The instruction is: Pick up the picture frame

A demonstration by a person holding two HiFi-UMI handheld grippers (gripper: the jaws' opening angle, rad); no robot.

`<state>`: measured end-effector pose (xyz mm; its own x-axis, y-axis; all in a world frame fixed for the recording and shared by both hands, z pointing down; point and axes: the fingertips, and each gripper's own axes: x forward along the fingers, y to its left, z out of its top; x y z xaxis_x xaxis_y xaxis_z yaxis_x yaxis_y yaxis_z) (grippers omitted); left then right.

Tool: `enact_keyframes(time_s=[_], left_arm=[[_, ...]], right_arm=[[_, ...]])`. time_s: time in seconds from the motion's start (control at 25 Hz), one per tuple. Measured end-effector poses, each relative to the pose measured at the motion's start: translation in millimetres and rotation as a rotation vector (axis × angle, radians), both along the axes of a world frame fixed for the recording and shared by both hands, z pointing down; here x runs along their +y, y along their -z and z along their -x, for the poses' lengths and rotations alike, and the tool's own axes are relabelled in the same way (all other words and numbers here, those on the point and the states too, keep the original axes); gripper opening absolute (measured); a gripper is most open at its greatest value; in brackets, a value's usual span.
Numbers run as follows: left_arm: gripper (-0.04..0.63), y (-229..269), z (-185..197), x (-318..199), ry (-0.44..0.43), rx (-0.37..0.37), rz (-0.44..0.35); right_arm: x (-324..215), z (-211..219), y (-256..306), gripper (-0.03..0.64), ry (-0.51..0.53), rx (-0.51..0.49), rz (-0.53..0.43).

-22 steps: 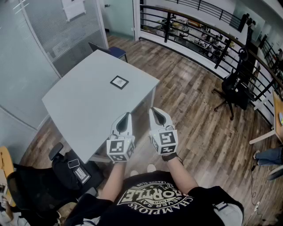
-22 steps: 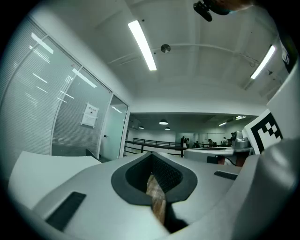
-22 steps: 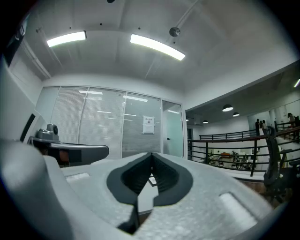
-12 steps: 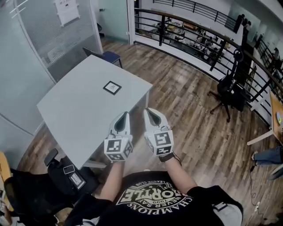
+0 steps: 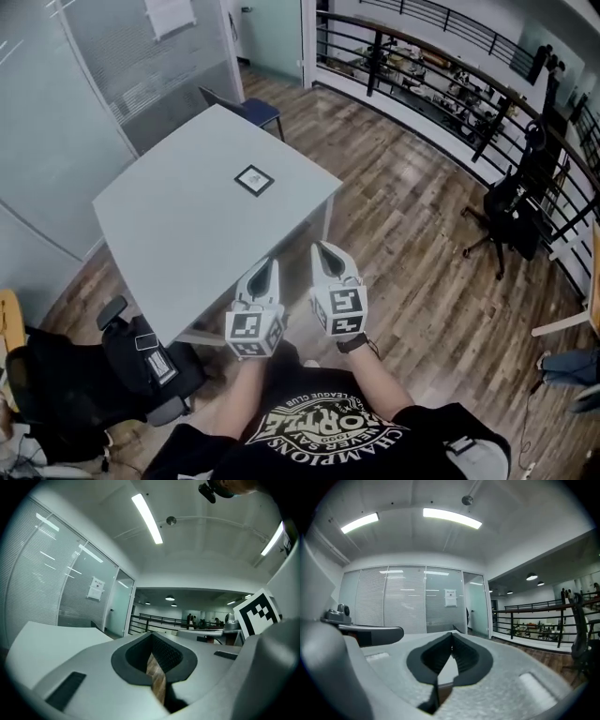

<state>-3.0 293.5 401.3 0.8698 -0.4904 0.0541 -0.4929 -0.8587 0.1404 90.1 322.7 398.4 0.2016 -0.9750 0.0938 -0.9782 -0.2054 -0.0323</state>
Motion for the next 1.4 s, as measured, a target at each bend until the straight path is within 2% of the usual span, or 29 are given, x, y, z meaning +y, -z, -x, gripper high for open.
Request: enact_keyframes(time_s=[0.28,0.44,1.0,1.32,1.4], left_arm=[[0.005,-18.9,33.3,-61.9,0.116,-0.01,0.021],[0.005,-33.4,31.5,-105.5,0.15,-0.009,0.047],[0.005,-14.4,-3.7,-283.9,0.14,0.047,0.054],[0.005,-30.0,-2.8,-368.8,0.136,0.047,0.074],[0.005,-43.5,-4.3,-391.1,0.126,0.032,0.109]], right_arm=[[-69.5,30.4,-25.3,-0.002,0.121,-0.017,0.024],[-111.0,37.0,-37.0,-0.002,0.177,-0.003,0.051],[-294.2,14.9,-14.2,-0.002,0.235,0.058,0.071],[-388.4,20.1,-33.5,-0.002,0.306,0.078,0.137],[-409.9,18.0,-45.7,-0.002,0.317,0.08,0.175]])
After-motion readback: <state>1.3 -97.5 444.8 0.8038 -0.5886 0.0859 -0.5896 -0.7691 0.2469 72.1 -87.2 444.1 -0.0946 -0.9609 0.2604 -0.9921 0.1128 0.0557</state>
